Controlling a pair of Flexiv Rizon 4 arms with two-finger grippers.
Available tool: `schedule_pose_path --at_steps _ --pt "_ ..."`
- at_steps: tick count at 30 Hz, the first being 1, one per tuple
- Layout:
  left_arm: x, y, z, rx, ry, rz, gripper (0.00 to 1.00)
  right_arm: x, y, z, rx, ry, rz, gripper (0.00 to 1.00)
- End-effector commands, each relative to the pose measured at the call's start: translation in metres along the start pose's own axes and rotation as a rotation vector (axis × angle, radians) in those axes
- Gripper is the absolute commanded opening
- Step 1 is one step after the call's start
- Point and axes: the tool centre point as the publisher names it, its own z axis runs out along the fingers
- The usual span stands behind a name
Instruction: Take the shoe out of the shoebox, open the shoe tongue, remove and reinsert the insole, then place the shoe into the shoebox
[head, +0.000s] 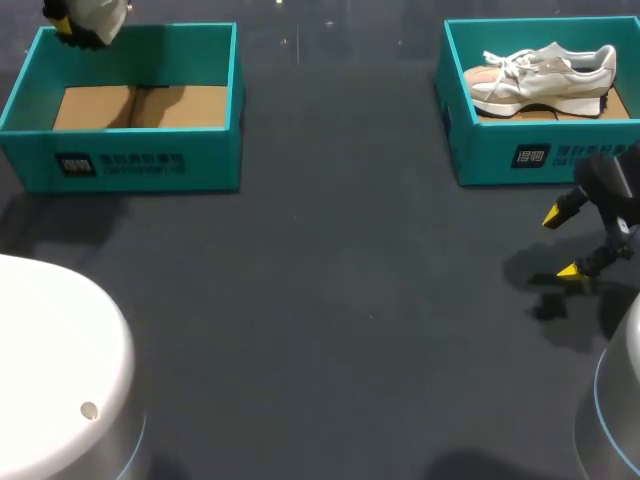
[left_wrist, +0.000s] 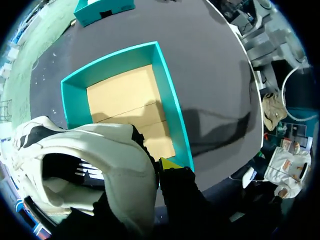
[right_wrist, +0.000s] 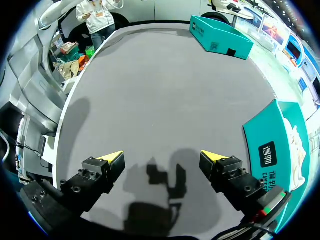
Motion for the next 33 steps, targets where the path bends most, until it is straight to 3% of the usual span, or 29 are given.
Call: schedule_pose_path --at_steps 1,12,16,18,19,21,31,33 --pt "0.006 0.016 0.008 -0.063 -0.101 0.268 0.00 0.001 0.000 0.000 0.002 -0.001 0.000 1.00" --pt "0.006 0.016 0.008 -0.063 -0.101 0.268 0.00 0.001 0.000 0.000 0.002 -0.001 0.000 1.00" --pt "-0.009 0.035 0.012 -0.031 -0.092 0.511 0.00 0.001 0.000 0.000 0.002 -0.001 0.000 1.00" --pt "-0.015 0.049 0.014 0.048 -0.081 0.754 0.00 0.001 0.000 0.000 0.002 -0.001 0.000 1.00" --pt "-0.018 0.056 0.016 0.051 -0.089 0.801 0.00 0.001 0.000 0.000 0.002 -0.001 0.000 1.00" --pt "-0.033 0.065 0.022 -0.042 -0.040 0.677 0.00 0.001 0.000 0.000 0.002 -0.001 0.000 1.00" --pt "-0.033 0.065 0.022 -0.042 -0.040 0.677 0.00 0.001 0.000 0.000 0.002 -0.001 0.000 1.00" --pt "-0.036 0.065 0.023 -0.086 -0.043 0.759 0.00 0.001 0.000 0.000 0.002 -0.001 0.000 1.00"
